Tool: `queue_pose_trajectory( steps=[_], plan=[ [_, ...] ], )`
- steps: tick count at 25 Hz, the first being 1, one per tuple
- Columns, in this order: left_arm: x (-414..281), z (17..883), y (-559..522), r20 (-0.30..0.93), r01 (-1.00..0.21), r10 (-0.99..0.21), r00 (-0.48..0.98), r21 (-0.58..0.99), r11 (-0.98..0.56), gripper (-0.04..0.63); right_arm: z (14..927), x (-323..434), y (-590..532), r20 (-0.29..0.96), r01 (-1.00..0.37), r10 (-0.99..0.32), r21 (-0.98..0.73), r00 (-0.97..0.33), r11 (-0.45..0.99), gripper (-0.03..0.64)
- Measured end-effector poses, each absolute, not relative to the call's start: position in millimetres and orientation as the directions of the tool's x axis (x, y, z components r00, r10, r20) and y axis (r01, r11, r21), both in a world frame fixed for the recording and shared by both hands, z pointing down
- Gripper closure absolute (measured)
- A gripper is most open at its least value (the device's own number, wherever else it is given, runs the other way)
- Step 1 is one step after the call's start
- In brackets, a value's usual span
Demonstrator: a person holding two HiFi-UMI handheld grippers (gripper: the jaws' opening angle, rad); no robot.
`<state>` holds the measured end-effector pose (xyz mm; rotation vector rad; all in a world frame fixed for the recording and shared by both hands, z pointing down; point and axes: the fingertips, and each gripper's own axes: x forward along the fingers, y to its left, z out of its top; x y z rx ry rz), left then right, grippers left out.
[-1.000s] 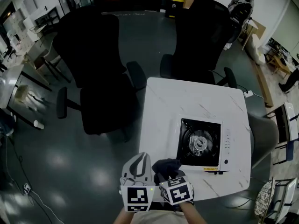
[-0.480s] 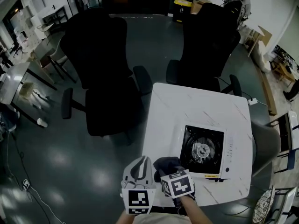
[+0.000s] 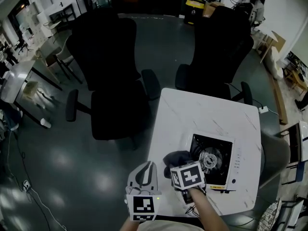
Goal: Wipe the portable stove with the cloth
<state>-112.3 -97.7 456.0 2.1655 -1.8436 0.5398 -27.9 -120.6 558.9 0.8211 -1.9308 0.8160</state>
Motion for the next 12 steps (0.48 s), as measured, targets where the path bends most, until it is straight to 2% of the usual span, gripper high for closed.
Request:
queue_pose_trajectory(
  steps=[12],
  plan=[
    [-100.5, 461.1, -121.6, 0.442, -0.987, -0.889, 0.121, -0.043, -0.156, 0.565, 557.1, -22.8, -160.2, 0.877, -0.774, -0.222, -0.226, -0.427, 0.592, 0.525]
  ],
)
